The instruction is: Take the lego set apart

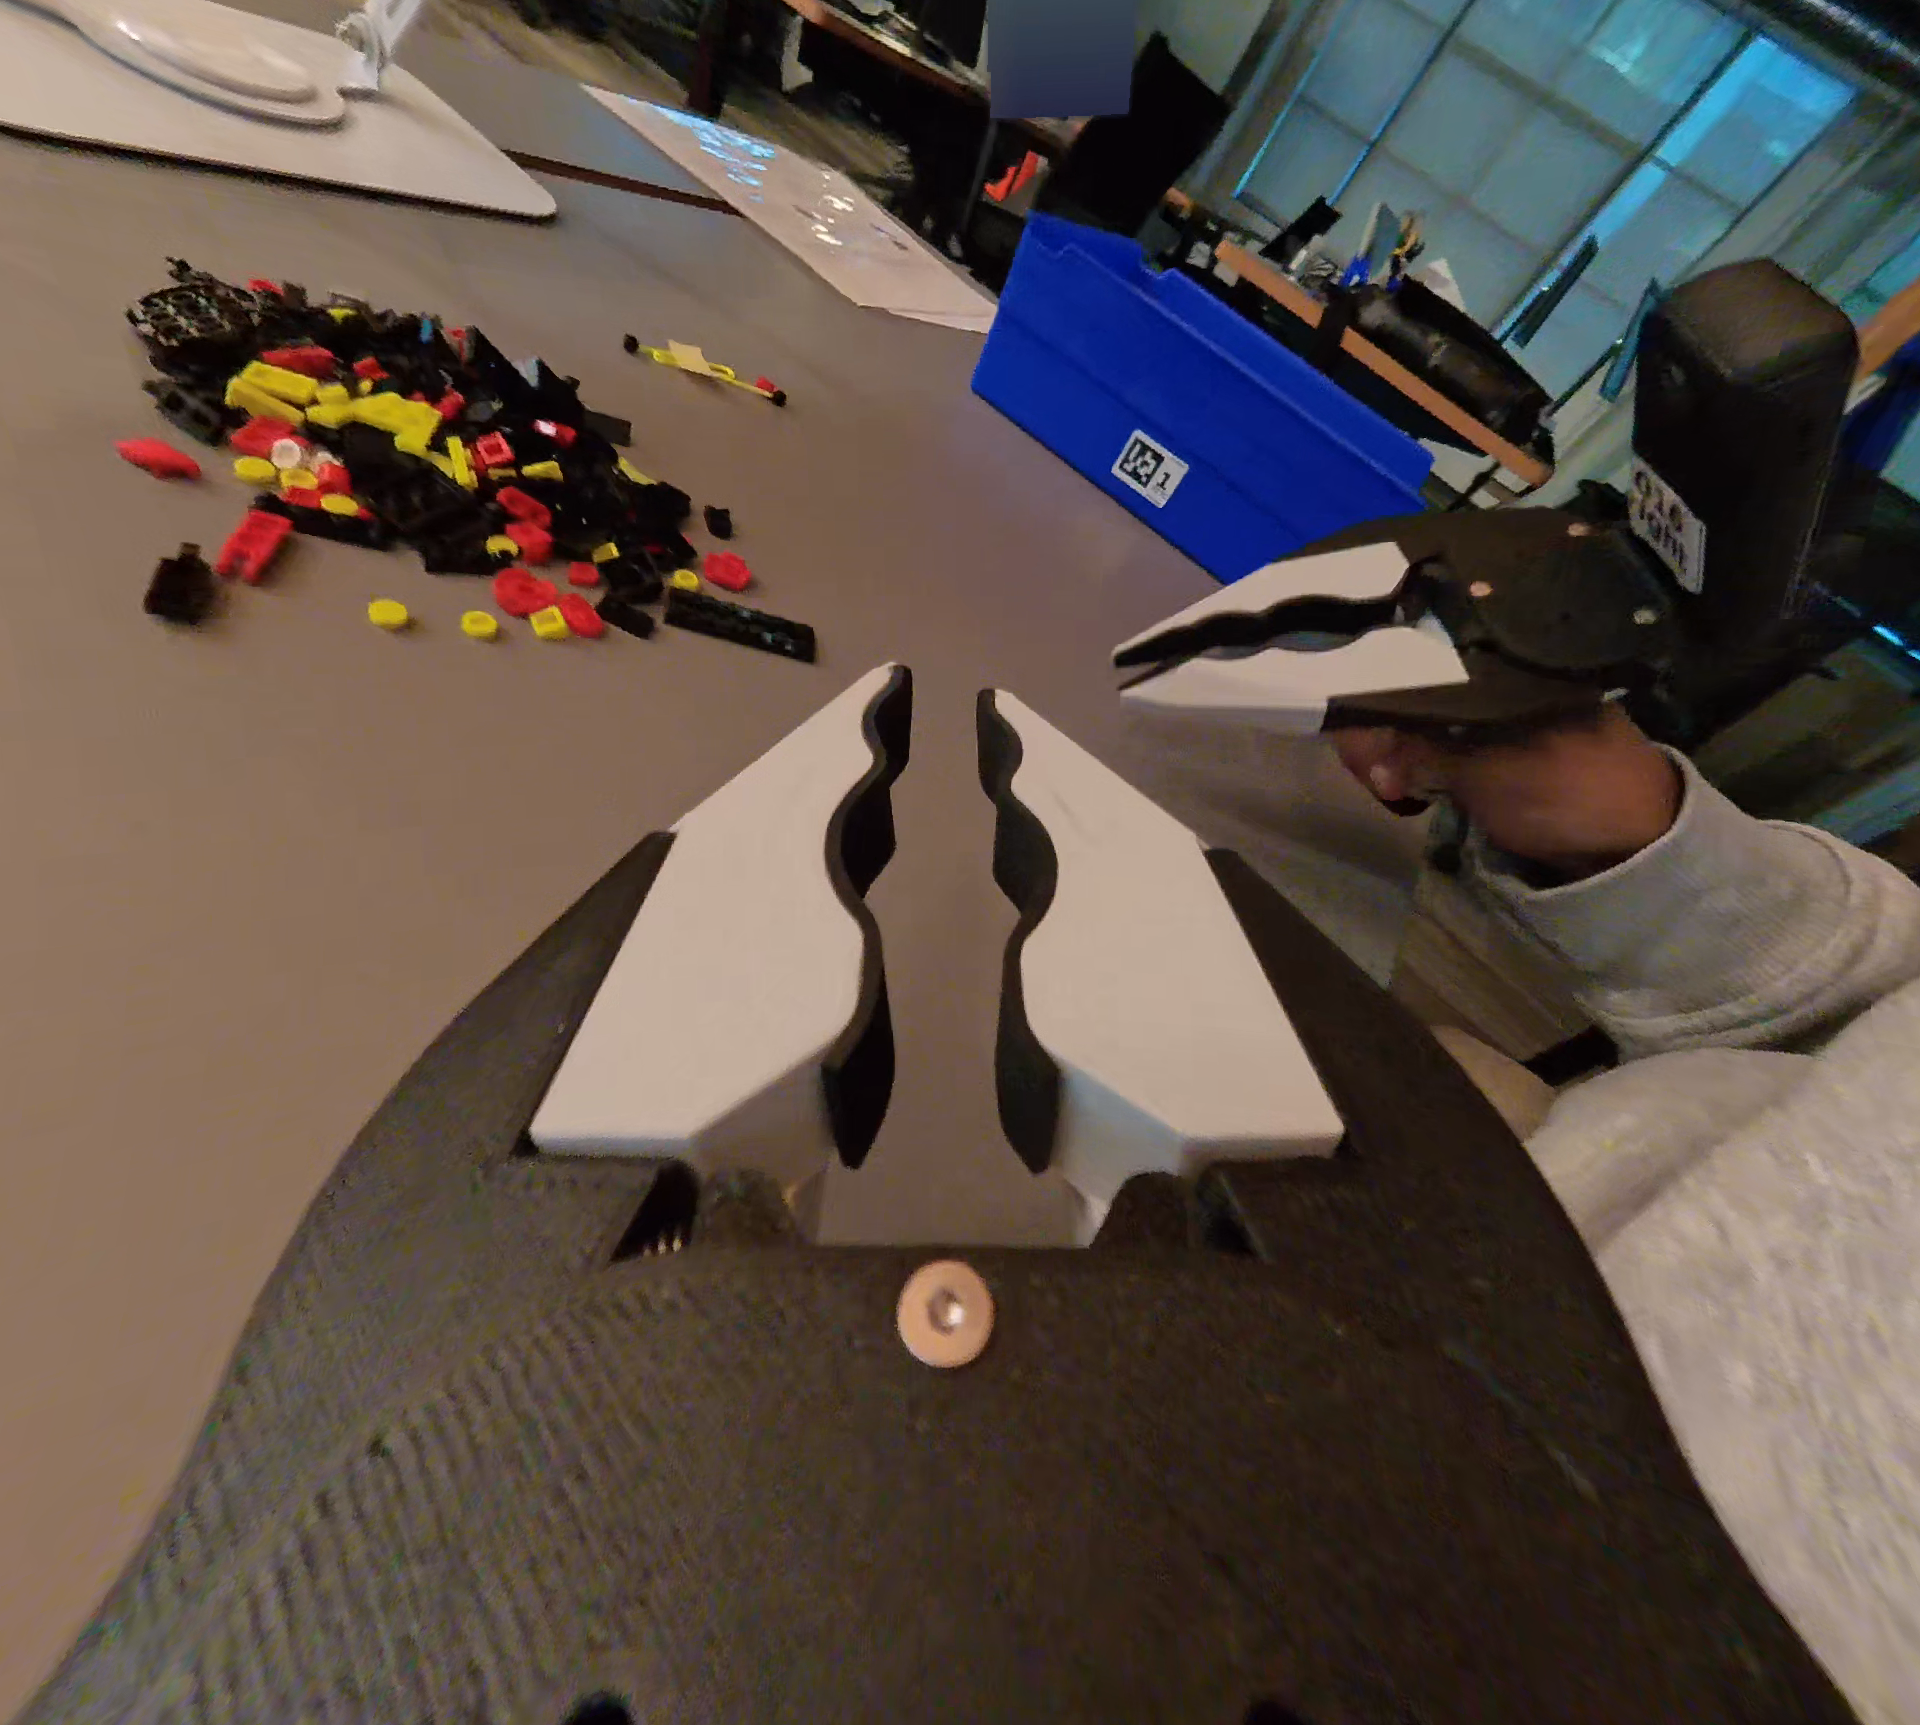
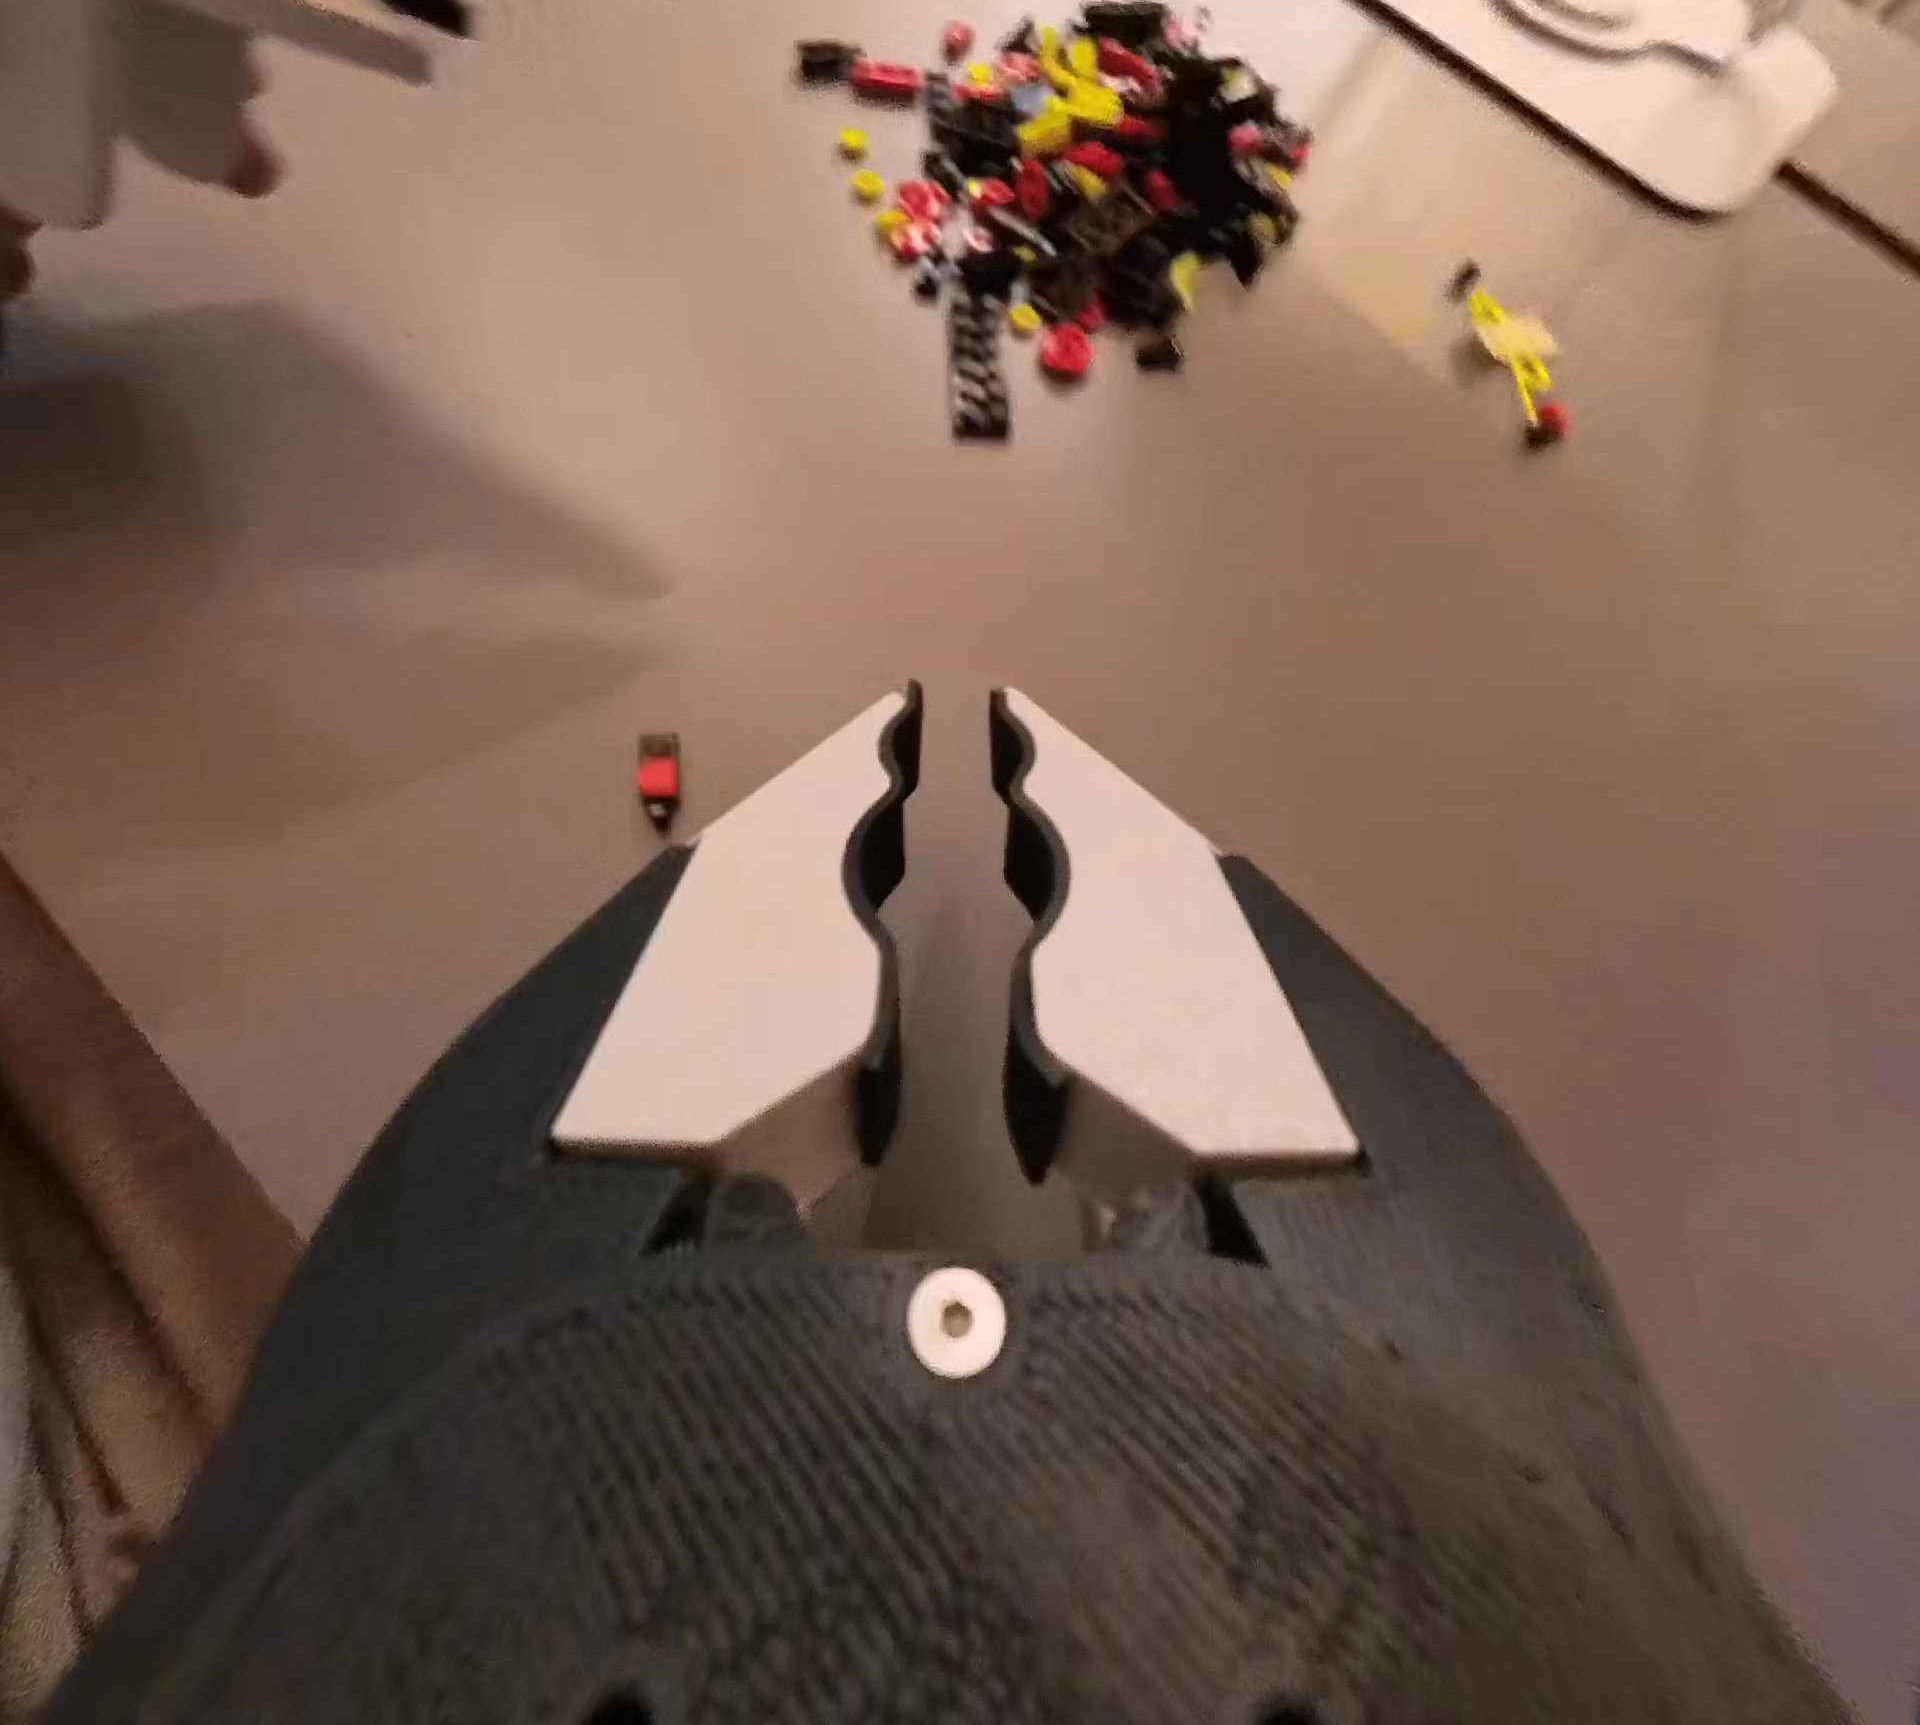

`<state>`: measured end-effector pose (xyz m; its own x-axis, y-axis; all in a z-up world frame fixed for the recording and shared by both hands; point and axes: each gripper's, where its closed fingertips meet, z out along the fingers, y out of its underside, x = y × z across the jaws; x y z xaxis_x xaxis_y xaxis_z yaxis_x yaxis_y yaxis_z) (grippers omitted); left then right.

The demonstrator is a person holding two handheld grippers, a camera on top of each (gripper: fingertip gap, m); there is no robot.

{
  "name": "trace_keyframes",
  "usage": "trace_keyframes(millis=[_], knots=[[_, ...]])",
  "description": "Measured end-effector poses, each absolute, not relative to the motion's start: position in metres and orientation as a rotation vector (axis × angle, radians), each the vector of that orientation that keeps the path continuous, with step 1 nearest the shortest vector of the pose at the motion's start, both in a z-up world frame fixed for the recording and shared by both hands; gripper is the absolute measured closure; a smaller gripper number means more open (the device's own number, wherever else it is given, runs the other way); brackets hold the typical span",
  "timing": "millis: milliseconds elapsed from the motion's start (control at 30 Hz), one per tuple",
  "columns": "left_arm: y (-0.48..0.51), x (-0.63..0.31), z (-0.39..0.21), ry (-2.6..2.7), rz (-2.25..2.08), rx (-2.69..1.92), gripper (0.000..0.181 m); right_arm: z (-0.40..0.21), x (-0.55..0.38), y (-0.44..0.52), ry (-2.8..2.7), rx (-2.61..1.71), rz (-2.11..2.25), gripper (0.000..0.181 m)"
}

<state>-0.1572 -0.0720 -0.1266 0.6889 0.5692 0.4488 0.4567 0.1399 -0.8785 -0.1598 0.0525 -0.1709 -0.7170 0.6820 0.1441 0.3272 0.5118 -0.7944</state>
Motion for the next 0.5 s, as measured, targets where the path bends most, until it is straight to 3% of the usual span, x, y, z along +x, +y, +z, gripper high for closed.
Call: trace_keyframes(millis=[33,200,500], knots=[[-0.069,-0.152,-0.129,-0.902,0.113,-1.494,0.170,-0.173,-0.156,0.063,-2.308,-0.878,1.091,0.169],[-0.039,-0.123,-0.139,-0.849,0.141,-1.614,0.170,-0.185,-0.117,0.056,-2.364,-1.002,1.340,0.164],[0.000,-0.114,-0.174,-0.534,0.137,-2.076,0.157,-0.204,-0.105,0.024,-2.526,-0.847,1.189,0.154]])
